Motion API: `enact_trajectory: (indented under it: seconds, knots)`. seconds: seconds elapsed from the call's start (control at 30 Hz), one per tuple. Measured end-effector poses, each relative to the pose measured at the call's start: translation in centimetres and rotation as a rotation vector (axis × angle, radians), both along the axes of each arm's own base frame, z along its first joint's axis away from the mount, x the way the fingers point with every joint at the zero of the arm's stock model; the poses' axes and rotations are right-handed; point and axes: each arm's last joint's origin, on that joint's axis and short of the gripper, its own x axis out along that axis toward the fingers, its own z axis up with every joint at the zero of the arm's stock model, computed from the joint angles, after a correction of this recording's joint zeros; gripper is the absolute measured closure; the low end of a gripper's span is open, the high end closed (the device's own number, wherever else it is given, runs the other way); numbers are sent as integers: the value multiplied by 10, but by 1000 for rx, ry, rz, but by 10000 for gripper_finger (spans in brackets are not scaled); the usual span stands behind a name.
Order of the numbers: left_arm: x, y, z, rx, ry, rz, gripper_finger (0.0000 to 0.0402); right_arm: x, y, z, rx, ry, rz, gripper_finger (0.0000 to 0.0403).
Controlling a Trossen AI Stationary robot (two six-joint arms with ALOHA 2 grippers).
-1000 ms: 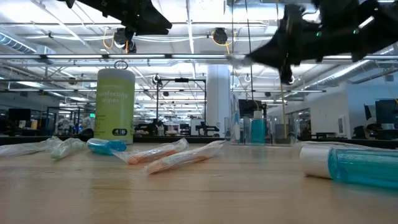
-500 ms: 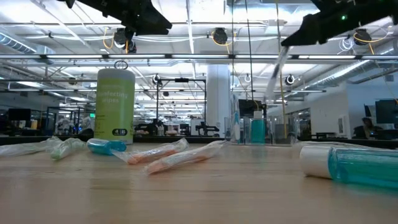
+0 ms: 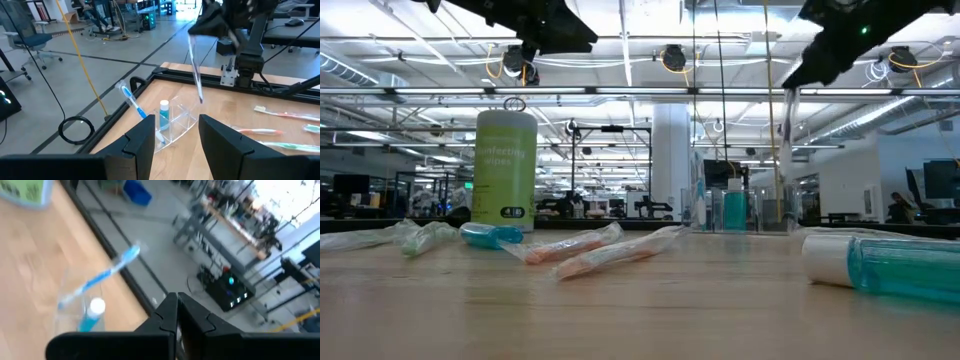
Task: Pick & Place toothbrushing station
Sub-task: Put the top purple toothbrush into the transparent organizer
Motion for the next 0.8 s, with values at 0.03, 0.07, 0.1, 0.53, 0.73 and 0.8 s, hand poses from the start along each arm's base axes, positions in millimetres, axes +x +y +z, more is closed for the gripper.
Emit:
enact_trajectory:
  seconds: [0.03, 0.07, 0.1, 0.53, 0.73, 0.8]
  knots:
    - [0, 0, 0, 0, 0, 0, 243, 3, -1, -3, 7, 17, -8, 402]
    - [0, 0, 0, 0, 0, 0, 243, 6, -3, -5, 12, 28, -15, 402]
    - [0, 0, 0, 0, 0, 0, 243, 9, -4, -7, 15, 45, -20, 402]
    - [0, 0, 0, -2, 4, 0, 243, 44, -19, -2, -201, 113, -22, 402]
    - [0, 0, -1, -2, 6, 0, 243, 39, -25, -1, -248, 185, -119, 403]
    - [0, 0, -1, -2, 7, 0, 243, 39, -25, -4, -232, 199, -100, 403]
